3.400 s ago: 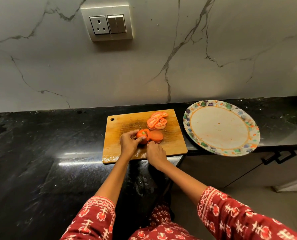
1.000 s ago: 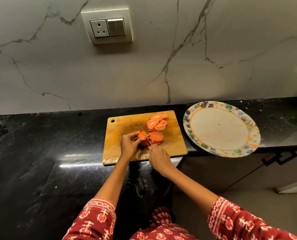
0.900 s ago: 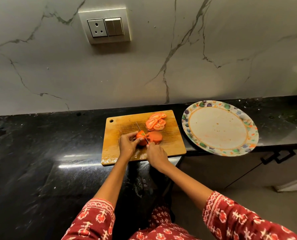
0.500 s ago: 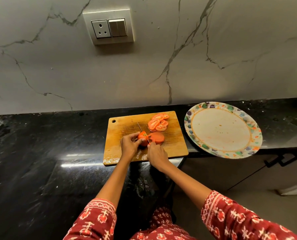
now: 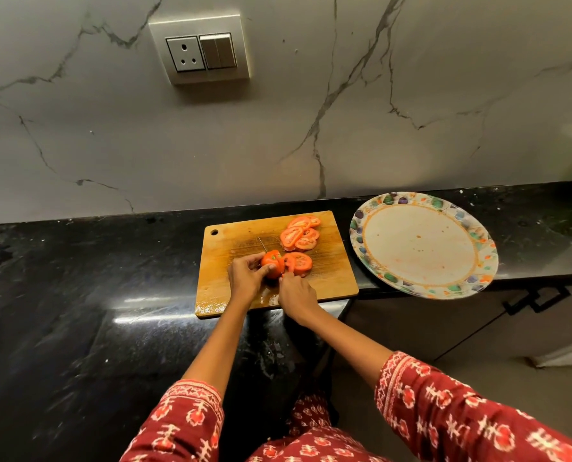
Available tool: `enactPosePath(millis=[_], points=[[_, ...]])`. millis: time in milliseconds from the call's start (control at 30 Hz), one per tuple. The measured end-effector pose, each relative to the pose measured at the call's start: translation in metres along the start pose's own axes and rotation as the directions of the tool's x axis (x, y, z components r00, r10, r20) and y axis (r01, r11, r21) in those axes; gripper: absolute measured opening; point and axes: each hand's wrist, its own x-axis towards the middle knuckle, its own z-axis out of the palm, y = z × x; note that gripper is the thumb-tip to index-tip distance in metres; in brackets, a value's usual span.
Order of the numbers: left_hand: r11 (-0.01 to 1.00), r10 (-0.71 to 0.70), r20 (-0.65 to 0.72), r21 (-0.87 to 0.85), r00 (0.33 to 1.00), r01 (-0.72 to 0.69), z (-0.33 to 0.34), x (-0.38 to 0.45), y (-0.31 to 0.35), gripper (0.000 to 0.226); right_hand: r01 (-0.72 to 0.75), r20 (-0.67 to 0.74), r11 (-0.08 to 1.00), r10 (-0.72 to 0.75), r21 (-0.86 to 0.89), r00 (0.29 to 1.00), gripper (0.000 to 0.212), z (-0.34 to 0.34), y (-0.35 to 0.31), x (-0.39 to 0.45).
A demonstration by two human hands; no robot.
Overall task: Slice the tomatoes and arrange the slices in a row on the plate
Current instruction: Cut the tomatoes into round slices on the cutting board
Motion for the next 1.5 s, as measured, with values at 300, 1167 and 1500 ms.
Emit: enactPosePath(millis=[300,1167,1500], points=[[0.999,-0.002,-0.011,0.035,1.0,0.002,-0.004,0.003,-0.005,0.04,0.043,0.02,0.994,-0.041,-0.1,0.999,0.026,0.018,0.037,-0.034],[0.995,0.086,0.032,0.037,0.996,-0.087,-0.011,-0.011,-0.009,0.035,-0.034,0.05,0.999,0.034,-0.016,0.998,0.024,-0.002,0.021,-0.027],[0.994,0.108,-0.015,0.01,0.994,-0.108,-0.006,-0.022,-0.013,0.034,0.087,-0.054,0.966,-0.103,-0.244,0.993,0.024,0.011,0.023,-0.028]])
